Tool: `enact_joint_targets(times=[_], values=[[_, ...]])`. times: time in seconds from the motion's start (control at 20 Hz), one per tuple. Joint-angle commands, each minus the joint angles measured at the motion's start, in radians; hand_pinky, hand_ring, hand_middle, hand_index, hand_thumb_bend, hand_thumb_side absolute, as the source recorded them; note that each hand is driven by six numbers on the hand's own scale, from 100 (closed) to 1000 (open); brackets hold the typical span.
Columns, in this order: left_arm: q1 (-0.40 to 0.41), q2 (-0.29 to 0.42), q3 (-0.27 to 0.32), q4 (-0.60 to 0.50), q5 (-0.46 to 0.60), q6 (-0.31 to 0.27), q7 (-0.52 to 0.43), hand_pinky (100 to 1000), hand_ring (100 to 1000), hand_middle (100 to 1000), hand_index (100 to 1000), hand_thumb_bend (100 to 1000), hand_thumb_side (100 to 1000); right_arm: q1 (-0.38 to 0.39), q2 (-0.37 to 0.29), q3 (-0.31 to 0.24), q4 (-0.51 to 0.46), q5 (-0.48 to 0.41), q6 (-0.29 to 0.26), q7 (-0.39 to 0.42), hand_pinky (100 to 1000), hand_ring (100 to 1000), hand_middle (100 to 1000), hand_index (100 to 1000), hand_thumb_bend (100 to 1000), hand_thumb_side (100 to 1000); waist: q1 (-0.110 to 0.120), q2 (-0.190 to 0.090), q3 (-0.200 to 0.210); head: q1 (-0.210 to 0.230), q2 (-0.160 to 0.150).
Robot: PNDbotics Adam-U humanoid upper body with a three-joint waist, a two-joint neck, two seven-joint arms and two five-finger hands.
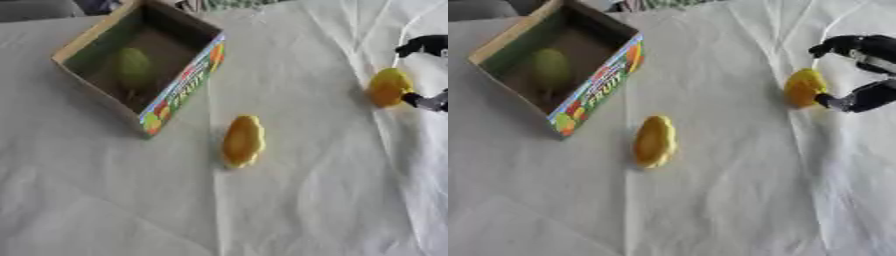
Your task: Pick up objects on the table and place them in the box.
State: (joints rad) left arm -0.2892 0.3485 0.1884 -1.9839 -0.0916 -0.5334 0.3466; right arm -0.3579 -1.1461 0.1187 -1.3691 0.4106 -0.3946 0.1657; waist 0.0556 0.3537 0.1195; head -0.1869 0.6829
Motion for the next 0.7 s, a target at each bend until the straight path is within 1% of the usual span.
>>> enact_joint_targets(times=[0.05, 0.4, 0.5, 0.6, 0.7], values=[[-0.002, 0.009, 0.002, -0.016, 0.008, -0.001, -0.007, 814, 803, 809, 897, 100, 435, -0.02, -0.019, -0.002, 0.016, 0.02, -0.009, 0.009, 952, 1000, 842, 971, 301, 411, -0.001, -0.014, 0.003, -0.004, -0.017], [0.001, 0.004, 0.0, -0.016, 0.014, 0.0, -0.013, 814, 803, 809, 897, 100, 443, -0.045, 0.002, 0.005, 0.072, 0.06, -0.006, 0.014, 950, 1000, 844, 971, 302, 430, 0.003, -0.008, 0.011, -0.007, -0.022], [0.002, 0.002, 0.0, -0.016, 0.015, 0.0, -0.014, 814, 803, 809, 898, 100, 446, -0.052, 0.008, 0.006, 0.087, 0.068, -0.006, 0.011, 949, 1000, 841, 968, 289, 423, 0.003, -0.006, 0.012, -0.008, -0.023], [0.001, 0.001, -0.001, -0.016, 0.017, 0.0, -0.015, 814, 803, 809, 898, 100, 449, -0.057, 0.015, 0.009, 0.096, 0.072, -0.008, 0.011, 946, 1000, 833, 960, 261, 412, 0.004, -0.005, 0.014, -0.009, -0.024], [0.001, -0.001, -0.002, -0.016, 0.019, 0.001, -0.016, 814, 803, 809, 898, 100, 454, -0.06, 0.021, 0.012, 0.098, 0.07, -0.01, 0.011, 939, 1000, 806, 940, 203, 397, 0.004, -0.004, 0.015, -0.009, -0.024]])
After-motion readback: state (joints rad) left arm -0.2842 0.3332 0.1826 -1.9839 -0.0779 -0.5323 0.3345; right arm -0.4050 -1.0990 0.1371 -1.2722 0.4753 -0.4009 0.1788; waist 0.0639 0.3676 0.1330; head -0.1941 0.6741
